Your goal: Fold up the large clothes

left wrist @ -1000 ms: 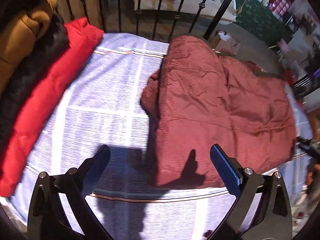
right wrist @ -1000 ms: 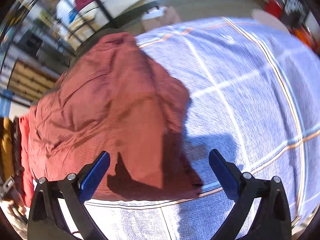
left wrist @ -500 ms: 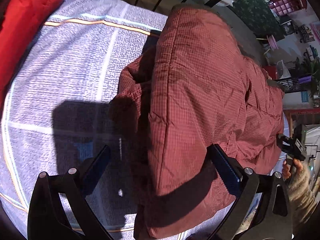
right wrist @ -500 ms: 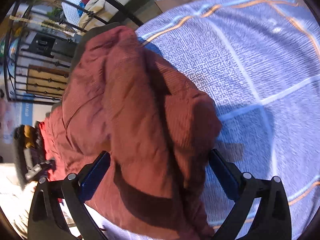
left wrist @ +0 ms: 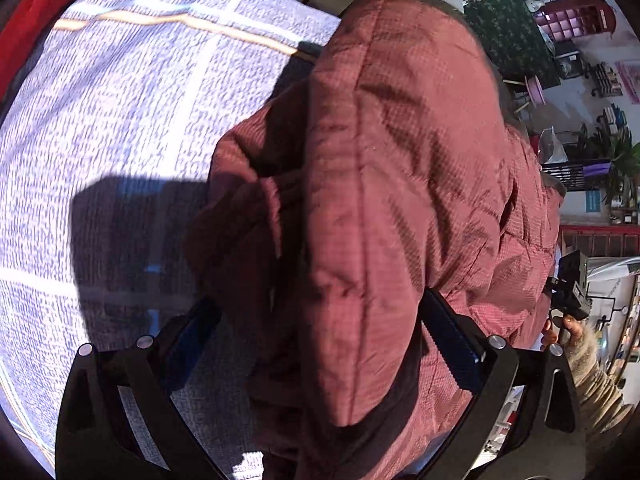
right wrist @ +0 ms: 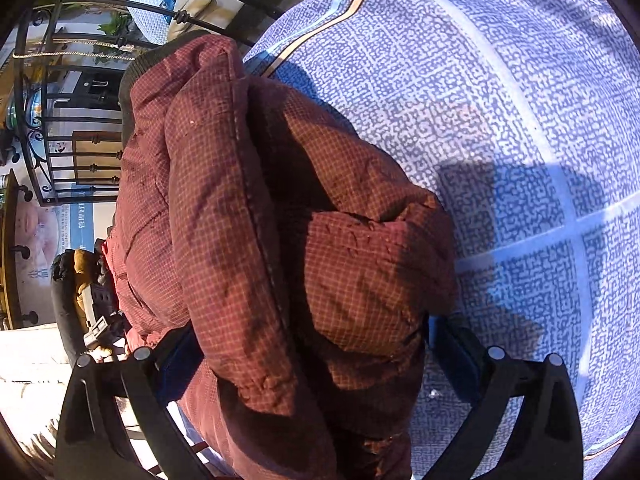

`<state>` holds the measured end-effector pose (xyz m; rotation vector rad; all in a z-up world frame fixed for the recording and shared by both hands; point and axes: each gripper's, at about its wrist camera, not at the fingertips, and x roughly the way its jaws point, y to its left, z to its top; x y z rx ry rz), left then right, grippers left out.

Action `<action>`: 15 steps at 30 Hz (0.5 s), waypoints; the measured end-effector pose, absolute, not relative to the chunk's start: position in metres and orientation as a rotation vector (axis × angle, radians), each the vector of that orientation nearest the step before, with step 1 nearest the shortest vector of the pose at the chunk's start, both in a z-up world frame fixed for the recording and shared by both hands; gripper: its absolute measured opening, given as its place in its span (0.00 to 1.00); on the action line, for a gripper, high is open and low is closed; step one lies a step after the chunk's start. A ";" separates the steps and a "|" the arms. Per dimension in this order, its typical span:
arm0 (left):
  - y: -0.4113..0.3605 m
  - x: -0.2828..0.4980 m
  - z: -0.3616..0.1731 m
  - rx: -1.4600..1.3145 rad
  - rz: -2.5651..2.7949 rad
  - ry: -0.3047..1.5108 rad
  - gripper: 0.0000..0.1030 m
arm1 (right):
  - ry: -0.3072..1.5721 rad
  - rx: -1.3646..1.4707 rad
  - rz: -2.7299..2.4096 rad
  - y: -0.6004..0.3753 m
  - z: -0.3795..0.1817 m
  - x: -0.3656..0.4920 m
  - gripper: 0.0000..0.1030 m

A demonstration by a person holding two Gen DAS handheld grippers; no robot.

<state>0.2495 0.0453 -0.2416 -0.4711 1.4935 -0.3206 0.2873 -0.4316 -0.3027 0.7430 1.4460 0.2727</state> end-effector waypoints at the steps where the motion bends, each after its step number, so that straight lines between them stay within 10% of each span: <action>1: 0.041 0.253 -0.239 -0.457 -0.321 1.493 0.92 | 1.441 0.742 0.272 -0.430 -0.301 0.286 0.96; 7: 0.027 0.269 -0.232 -0.406 -0.319 1.501 0.77 | 1.440 0.687 0.264 -0.417 -0.292 0.285 0.80; 15: -0.008 0.265 -0.192 -0.246 -0.268 1.433 0.34 | 1.368 0.687 0.237 -0.400 -0.262 0.268 0.24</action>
